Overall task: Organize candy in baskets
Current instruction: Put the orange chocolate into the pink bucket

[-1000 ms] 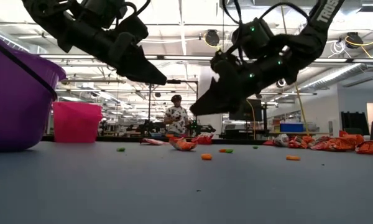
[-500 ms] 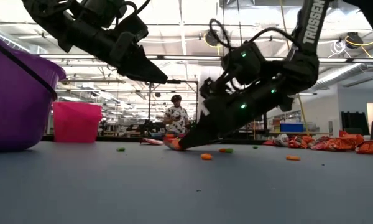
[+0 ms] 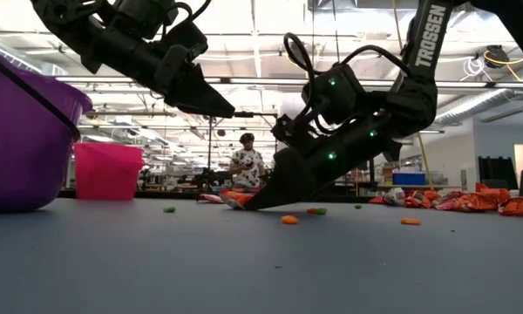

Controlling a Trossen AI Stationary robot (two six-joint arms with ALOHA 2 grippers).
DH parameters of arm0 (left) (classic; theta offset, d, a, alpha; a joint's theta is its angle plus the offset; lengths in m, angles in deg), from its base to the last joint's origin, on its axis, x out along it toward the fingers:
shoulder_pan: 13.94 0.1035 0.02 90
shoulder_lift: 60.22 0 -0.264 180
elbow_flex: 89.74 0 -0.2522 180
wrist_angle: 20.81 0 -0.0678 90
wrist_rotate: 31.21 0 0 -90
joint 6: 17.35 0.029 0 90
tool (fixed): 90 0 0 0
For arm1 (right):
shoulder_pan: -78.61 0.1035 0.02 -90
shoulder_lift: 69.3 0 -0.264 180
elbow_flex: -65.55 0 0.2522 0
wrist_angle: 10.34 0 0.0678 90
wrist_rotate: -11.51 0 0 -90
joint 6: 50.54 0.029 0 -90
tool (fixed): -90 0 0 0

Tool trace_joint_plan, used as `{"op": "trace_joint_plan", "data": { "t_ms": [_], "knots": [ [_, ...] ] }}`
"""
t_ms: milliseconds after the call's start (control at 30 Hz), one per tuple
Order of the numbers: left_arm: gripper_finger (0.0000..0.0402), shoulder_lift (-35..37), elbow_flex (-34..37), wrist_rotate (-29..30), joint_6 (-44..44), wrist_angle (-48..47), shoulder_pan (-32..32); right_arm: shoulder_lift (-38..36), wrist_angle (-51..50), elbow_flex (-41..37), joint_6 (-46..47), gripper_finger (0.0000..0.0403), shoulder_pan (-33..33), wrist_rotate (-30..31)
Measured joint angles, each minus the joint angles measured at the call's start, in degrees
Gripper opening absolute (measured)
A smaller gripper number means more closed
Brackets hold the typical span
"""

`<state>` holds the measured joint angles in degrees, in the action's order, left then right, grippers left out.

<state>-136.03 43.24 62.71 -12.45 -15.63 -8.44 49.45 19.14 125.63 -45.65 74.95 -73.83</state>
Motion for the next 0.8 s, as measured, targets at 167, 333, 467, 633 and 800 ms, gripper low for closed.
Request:
{"op": "trace_joint_plan", "data": {
  "t_ms": [167,333,467,633,800],
  "knots": [
    [0.0198,0.0,0.0,0.0,-0.1,0.0,0.0,-2.6,-3.5,-0.2,-2.6,0.0007,0.0,0.1],
    [0.0198,0.0,0.0,0.0,-0.1,0.0,0.0,-8.8,-8.8,-0.2,-7.9,0.0004,0.7,6.1],
    [0.0198,0.0,0.0,0.0,-0.1,0.1,0.0,-13.8,-11.3,-0.2,-13.9,0.0002,2.1,12.0],
    [0.0198,0.0,0.0,0.0,-0.3,1.6,0.0,-18.0,-10.3,-0.2,-24.6,0.0002,4.7,18.3],
    [0.0198,0.0,0.0,0.0,-5.0,5.0,0.1,-18.2,-6.2,-0.2,-32.0,0.0002,6.5,23.6]
  ]
}}
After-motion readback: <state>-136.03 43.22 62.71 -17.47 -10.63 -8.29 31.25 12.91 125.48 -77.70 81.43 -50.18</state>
